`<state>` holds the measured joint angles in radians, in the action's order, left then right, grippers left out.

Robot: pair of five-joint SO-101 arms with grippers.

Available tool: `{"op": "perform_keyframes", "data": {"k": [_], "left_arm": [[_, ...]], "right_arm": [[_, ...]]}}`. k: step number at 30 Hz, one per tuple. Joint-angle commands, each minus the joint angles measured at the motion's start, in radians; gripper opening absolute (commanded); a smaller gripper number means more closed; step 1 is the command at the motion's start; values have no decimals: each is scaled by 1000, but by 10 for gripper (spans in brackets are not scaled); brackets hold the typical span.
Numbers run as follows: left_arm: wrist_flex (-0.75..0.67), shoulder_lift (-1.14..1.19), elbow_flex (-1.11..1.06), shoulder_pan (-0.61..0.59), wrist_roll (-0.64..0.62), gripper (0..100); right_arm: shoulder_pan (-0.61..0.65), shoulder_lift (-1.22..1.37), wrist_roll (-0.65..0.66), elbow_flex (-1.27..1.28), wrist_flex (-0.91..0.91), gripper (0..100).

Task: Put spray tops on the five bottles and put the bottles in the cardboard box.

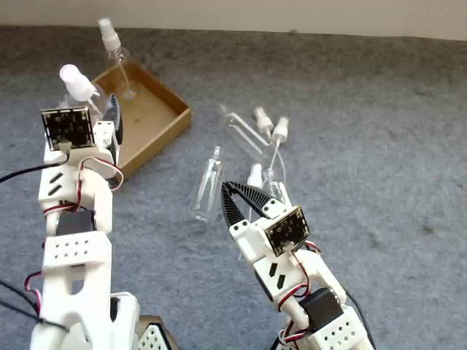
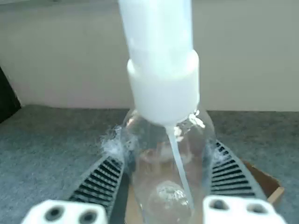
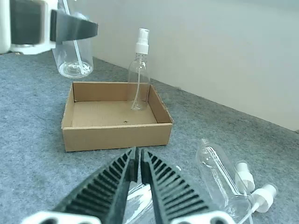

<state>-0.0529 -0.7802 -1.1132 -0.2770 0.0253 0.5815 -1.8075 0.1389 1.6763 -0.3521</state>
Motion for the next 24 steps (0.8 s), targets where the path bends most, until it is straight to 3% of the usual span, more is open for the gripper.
{"op": "perform_keyframes", "data": {"k": [1,18,24], "left_arm": [[-121,139,84,-24,9,52],[-146,736,504,-105,3,53],[-433,900,532,-105,3,53]], "right_arm": [[-13,-8,3,131,-8,12],[-15,-8,8,131,-10,12],[-15,-8,8,131,-10,12]]}}
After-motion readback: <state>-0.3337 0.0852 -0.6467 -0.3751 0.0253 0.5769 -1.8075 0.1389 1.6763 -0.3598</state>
